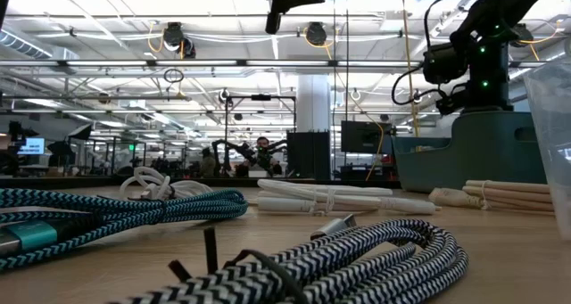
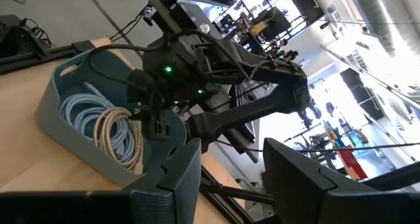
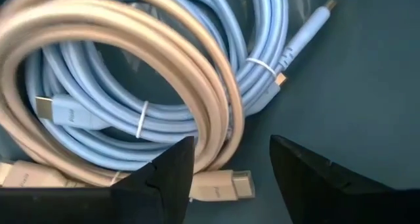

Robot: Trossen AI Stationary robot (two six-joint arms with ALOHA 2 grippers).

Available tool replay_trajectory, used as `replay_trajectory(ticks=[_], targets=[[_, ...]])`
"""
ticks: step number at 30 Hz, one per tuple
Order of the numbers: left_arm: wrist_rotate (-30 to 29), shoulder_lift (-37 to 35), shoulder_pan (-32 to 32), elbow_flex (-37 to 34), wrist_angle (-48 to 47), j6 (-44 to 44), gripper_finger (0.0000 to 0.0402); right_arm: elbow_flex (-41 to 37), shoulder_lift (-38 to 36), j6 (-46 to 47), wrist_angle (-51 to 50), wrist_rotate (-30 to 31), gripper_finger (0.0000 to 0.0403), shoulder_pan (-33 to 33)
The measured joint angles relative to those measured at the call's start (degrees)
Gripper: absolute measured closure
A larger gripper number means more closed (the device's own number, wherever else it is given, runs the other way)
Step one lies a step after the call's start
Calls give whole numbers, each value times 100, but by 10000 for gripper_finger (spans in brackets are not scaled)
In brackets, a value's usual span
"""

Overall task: Pick & Place USB Port
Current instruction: Put the left light brown hdmi cable into the blue bin

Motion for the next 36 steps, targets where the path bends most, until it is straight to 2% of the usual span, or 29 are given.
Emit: replay_trajectory(ticks=[9, 18, 26, 30, 36], targets=[[0, 0, -13, 0, 3, -9, 234, 0, 476, 3, 14, -3, 304, 2], [2, 0, -72, 0, 2, 46, 234, 0, 496, -49, 71, 6, 379, 2], [0, 0, -66, 0, 2, 107, 234, 2, 495, -158, 79, 11, 388, 70], [4, 0, -66, 0, 0, 113, 234, 2, 436, -441, 68, 58, 388, 300], [6, 0, -66, 0, -2, 170, 234, 2, 390, -821, 11, 450, 389, 758]])
